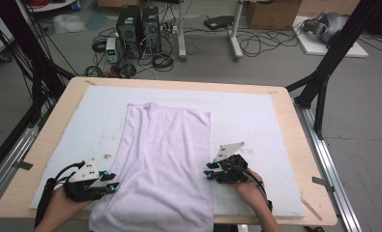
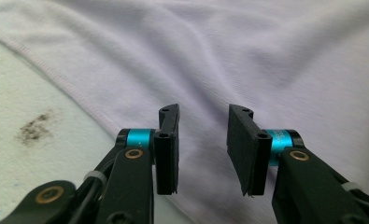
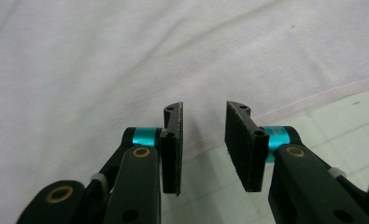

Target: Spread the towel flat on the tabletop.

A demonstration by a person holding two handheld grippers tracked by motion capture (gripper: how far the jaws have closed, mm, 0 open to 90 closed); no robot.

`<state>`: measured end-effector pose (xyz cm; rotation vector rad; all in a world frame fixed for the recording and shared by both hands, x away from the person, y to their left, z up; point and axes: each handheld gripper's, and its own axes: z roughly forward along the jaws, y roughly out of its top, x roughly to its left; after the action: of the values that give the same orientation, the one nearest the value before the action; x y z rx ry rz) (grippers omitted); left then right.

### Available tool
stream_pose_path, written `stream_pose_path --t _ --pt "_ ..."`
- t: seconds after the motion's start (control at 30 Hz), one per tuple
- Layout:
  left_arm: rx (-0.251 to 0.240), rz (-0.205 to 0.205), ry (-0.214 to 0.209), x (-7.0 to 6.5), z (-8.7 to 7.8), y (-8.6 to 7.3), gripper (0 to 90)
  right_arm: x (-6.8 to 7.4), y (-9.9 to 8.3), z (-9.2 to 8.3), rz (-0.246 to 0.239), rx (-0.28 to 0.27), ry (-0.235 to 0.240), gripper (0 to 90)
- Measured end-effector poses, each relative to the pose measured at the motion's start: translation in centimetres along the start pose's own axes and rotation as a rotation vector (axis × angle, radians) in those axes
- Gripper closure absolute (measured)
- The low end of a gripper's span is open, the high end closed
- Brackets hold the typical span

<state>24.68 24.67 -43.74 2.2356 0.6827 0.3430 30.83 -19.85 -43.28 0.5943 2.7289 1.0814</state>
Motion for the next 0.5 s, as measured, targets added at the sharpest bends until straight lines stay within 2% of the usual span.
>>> stream_pose_path --t 0.03,0.1,0.17,0.23,0.33,0.5 --pt "0.014 -0.002 -0.009 0.2 0.3 -0.1 65.6 -0.1 0.1 0.3 0.011 0.012 -0.003 69.0" --pt "0.003 -0.016 -0.026 0.5 0.3 -0.2 72.6 -0.4 0.1 0.6 0.007 0.020 0.007 73.1" --pt "0.010 -0.002 -0.023 0.4 0.2 -0.1 81.1 -0.6 0.1 0.6 0.012 0.018 0.009 81.1" --pt "0.009 0.003 -0.024 0.4 0.1 -0.2 86.1 -0.6 0.0 0.5 0.009 0.019 0.011 84.8" --pt "0.008 0.001 -0.014 0.3 -0.2 -0.5 87.6 -0.7 0.0 0.4 -0.003 0.022 0.011 87.1" --pt "0.000 -0.010 0.008 0.3 -1.3 -1.2 87.7 -0.7 -0.6 -0.6 0.010 0.015 0.004 87.3"
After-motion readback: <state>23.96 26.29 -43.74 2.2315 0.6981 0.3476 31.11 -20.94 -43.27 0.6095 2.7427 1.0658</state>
